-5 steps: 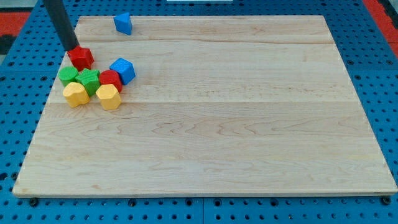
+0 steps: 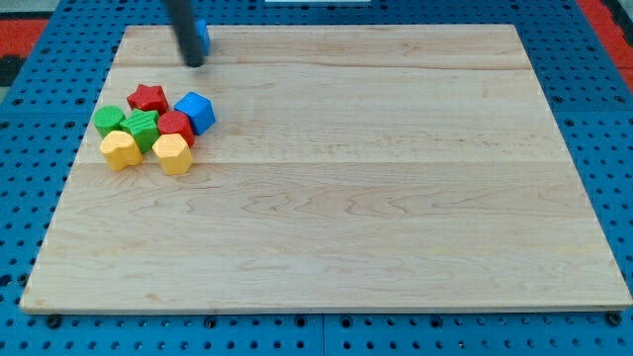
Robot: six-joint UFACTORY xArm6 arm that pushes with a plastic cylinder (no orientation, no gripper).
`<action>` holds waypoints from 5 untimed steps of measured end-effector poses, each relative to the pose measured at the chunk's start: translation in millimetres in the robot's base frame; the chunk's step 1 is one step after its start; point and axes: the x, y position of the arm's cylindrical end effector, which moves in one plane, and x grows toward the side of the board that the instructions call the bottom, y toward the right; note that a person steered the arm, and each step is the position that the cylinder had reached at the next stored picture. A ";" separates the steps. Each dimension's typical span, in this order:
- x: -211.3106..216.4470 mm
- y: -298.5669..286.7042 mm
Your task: Place the triangle vertically above the green circle
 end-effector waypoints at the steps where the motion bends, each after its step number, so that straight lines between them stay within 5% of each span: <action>1: -58.3 37.2; 3: -27.0 -84.2; 5: 24.4 -112.0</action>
